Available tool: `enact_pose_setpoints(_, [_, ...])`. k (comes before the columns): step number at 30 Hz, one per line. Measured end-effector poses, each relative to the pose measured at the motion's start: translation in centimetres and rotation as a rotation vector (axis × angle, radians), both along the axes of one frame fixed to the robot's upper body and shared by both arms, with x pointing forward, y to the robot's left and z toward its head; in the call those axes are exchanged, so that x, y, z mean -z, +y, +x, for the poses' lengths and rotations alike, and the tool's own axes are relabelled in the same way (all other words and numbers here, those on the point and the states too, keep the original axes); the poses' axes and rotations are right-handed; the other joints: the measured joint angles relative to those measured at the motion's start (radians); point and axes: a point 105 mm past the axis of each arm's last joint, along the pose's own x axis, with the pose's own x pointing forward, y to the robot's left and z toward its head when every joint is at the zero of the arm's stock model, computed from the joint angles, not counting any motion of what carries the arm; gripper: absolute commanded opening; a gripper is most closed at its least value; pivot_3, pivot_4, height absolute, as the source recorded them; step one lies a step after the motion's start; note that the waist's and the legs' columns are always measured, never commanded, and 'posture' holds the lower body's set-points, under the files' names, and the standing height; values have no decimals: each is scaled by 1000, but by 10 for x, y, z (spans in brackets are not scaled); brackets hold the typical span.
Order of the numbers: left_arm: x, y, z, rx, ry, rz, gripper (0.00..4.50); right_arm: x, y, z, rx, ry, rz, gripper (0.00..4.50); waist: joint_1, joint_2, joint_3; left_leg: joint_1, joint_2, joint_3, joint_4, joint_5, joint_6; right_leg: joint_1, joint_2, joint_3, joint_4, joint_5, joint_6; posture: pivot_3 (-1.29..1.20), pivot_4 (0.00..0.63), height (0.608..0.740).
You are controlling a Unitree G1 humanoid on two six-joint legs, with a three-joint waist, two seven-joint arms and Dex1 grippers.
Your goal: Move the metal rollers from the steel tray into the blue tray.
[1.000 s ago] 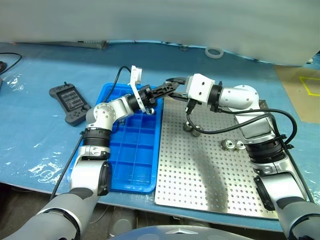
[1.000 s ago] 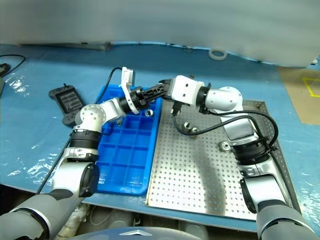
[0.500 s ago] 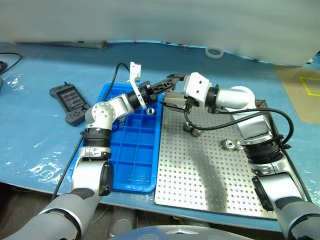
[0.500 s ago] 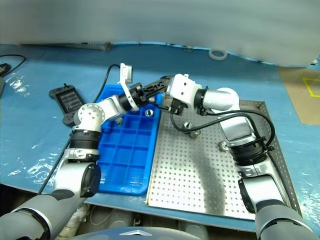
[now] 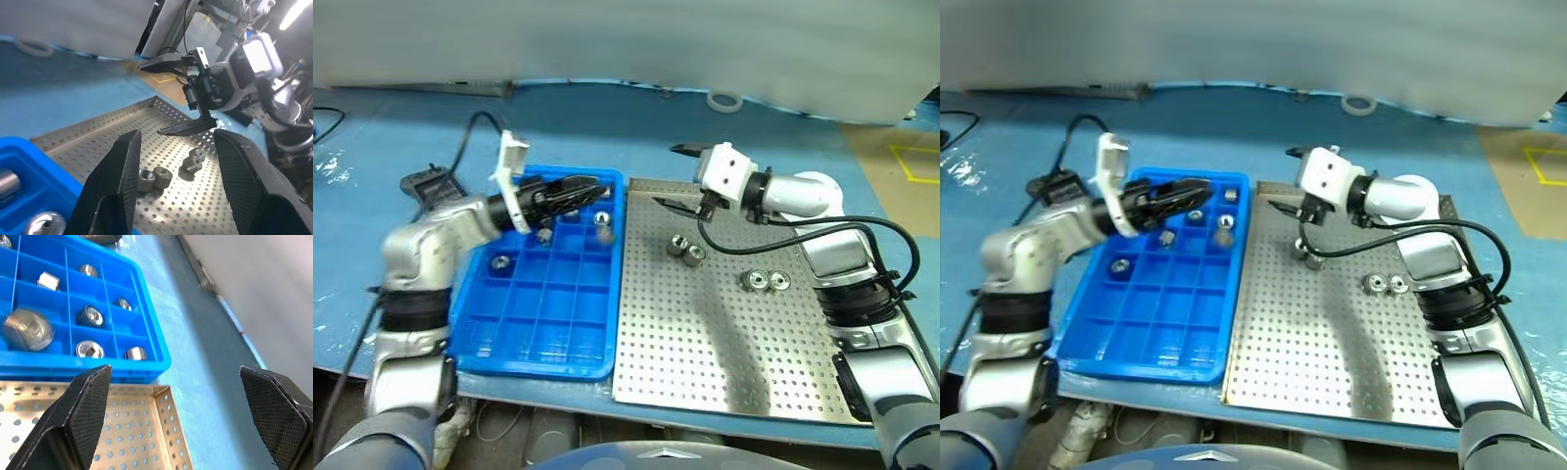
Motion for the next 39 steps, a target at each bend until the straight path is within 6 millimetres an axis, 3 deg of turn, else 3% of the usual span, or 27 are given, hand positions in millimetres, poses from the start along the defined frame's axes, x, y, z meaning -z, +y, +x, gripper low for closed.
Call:
enact_pose_setpoints(3, [4, 17, -13, -58, -77, 49, 2426, 1, -1, 1, 10, -19, 9, 4446, 0, 0, 0, 3, 0, 0, 0, 0, 0, 4, 0, 0, 0, 0, 0, 5, 150, 740])
enact_pose_setpoints(8, [27, 41, -19, -140, -19, 88, 2426, 10, -9, 7, 48, -8, 17, 4446, 7, 0, 0, 6, 2, 0, 0, 3, -5, 7, 1, 0, 2, 0, 0, 42, 150, 740])
enact_pose_setpoints(11, [27, 52, -12, -219, -21, 77, 2426, 12, -6, 9, 43, -8, 30, 4446, 19, 0, 0, 6, 4, 1, 0, 3, -5, 8, 1, 0, 4, 0, 0, 57, 150, 740])
enact_pose_setpoints(14, [36, 77, 2, -353, -13, 94, 2426, 13, -3, 11, 34, -8, 37, 4446, 22, 0, 0, 7, 4, 1, -1, 3, -5, 8, 2, -1, 4, 0, 0, 59, 150, 740])
enact_pose_setpoints(19, [39, 92, 18, -437, 0, 107, 2426, 11, -1, 14, 32, -20, 45, 4446, 27, 0, 0, 5, 4, 1, -1, 4, -6, 7, 2, -2, 3, 0, 0, 44, 150, 740])
enact_pose_setpoints(21, [28, 87, 20, -403, 10, 62, 2426, 13, -5, 11, 24, -1, 33, 4446, 29, 0, 0, 4, 4, 1, -1, 4, -6, 7, 2, -2, 3, 0, 0, 34, 150, 740])
enact_pose_setpoints(24, [11, 70, 8, -272, 4, 7, 2426, 31, -27, -5, 25, 125, -8, 4446, 34, 0, 0, 3, 4, 1, -1, 3, -4, 7, 1, -2, 0, 0, 0, 10, 150, 740])
enact_pose_setpoints(28, [20, 43, 2, -155, 30, 20, 2426, 74, -59, -30, 58, 347, -90, 4446, 31, 0, -1, 3, 4, 2, -1, 2, -3, 8, 1, -2, -2, 0, 0, -17, 150, 740])
enact_pose_setpoints(33, [21, 13, 12, -84, 37, -7, 2426, 88, -61, -31, 106, 377, -61, 4446, 15, 0, -1, 8, 7, 2, -3, 3, -5, 12, 3, -2, 0, 0, 1, -35, 150, 740])
enact_pose_setpoints(36, [15, 10, 16, -82, 7, -7, 2426, 91, -53, -27, 117, 365, -8, 4446, 12, 1, -1, 14, 8, 3, -7, 5, -9, 15, 5, -2, 0, 0, 2, -45, 150, 740])
enact_pose_setpoints(39, [20, 14, 23, -112, 14, 4, 2426, 100, -61, -20, 177, 377, -1, 4446, 17, 2, -1, 13, 10, 2, -8, 7, -11, 15, 7, -2, 0, 0, 2, -50, 150, 740])
